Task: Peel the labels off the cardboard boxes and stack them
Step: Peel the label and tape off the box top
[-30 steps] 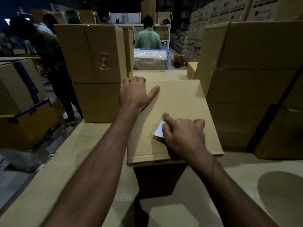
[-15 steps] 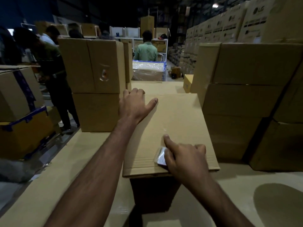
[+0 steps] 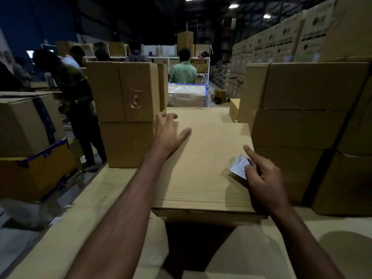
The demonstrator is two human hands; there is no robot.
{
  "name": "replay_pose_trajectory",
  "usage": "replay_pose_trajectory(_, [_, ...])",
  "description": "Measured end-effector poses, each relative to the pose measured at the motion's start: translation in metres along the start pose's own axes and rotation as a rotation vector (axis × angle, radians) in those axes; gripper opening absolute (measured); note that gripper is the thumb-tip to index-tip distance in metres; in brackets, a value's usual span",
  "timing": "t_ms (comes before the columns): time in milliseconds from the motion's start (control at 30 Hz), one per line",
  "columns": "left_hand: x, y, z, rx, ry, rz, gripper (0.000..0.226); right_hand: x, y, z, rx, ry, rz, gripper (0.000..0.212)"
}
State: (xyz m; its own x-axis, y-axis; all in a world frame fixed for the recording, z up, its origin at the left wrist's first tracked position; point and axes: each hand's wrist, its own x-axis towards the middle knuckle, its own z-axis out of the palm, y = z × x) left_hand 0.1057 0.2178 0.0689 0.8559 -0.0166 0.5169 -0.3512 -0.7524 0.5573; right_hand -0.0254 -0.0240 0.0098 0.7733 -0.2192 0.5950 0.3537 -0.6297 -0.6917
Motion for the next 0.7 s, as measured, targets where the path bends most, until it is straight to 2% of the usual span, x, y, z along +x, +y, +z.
replay_pose_trajectory(67, [-0.026,-0.002,-0.007,-0.051,0.004,-0.108,0.057,-0.002,0.005,-0.003,0.107,-0.026,0.008,0.048])
replay_pose_trajectory(133, [-0.058,-0.001,-0.011,-0.095,-0.073,-0.209,0.055,-0.002,0.008,-0.003,0.218,-0.023,0.045,0.045])
replay_pose_trajectory(200, [-0.081,0.003,-0.009,-0.088,-0.145,-0.214,0.058,0.004,0.009,-0.002,0.354,0.003,0.11,0.04])
replay_pose_trajectory(300, [-0.081,0.014,-0.007,-0.036,-0.121,-0.231,0.057,0.017,0.005,-0.004,0.514,0.04,0.198,0.029])
replay_pose_trajectory(367, [-0.071,0.019,-0.009,0.028,-0.141,-0.248,0.052,0.024,0.001,-0.005,0.583,0.008,0.259,0.025])
replay_pose_trajectory(533, [-0.052,0.015,0.001,0.107,-0.195,-0.269,0.044,0.038,-0.001,0.0,0.523,-0.063,0.298,0.024])
replay_pose_trajectory(700, [-0.032,-0.003,0.014,0.279,-0.26,-0.281,0.043,0.053,0.003,0.017,0.37,-0.107,0.292,0.035])
